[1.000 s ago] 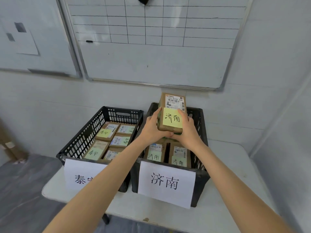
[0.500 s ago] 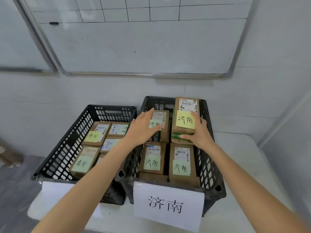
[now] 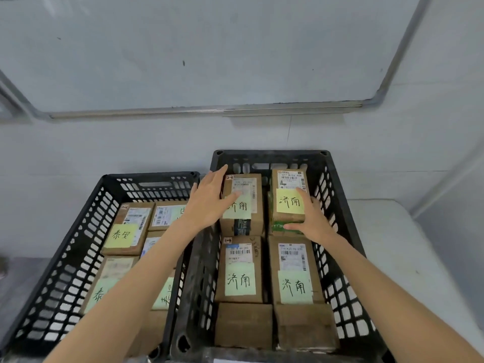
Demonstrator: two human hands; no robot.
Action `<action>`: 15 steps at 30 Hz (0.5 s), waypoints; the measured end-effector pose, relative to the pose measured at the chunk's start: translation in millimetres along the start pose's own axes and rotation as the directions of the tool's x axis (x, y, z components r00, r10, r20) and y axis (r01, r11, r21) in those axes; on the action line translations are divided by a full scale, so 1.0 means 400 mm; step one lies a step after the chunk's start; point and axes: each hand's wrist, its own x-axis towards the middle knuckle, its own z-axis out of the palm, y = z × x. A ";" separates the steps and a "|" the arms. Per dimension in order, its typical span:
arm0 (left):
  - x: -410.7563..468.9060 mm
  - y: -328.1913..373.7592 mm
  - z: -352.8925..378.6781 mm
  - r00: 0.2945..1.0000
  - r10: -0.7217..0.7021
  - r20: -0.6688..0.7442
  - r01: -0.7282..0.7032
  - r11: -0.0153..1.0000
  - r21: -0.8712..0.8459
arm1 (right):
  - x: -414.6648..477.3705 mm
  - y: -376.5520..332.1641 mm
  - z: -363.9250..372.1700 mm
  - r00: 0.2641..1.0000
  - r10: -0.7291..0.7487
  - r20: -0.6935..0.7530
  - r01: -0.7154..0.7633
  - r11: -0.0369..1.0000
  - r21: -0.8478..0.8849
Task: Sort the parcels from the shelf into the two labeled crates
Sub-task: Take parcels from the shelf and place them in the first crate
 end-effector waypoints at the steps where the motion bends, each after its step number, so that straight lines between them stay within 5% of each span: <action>1: 0.009 -0.010 0.004 1.000 -0.001 0.007 0.001 1.000 -0.002 | 0.009 0.005 0.008 1.000 0.008 0.000 -0.008 1.000 -0.004; 15: 0.086 -0.054 0.027 1.000 0.017 0.012 -0.016 0.996 -0.092 | 0.077 0.037 0.079 0.999 0.041 0.019 -0.040 0.997 -0.066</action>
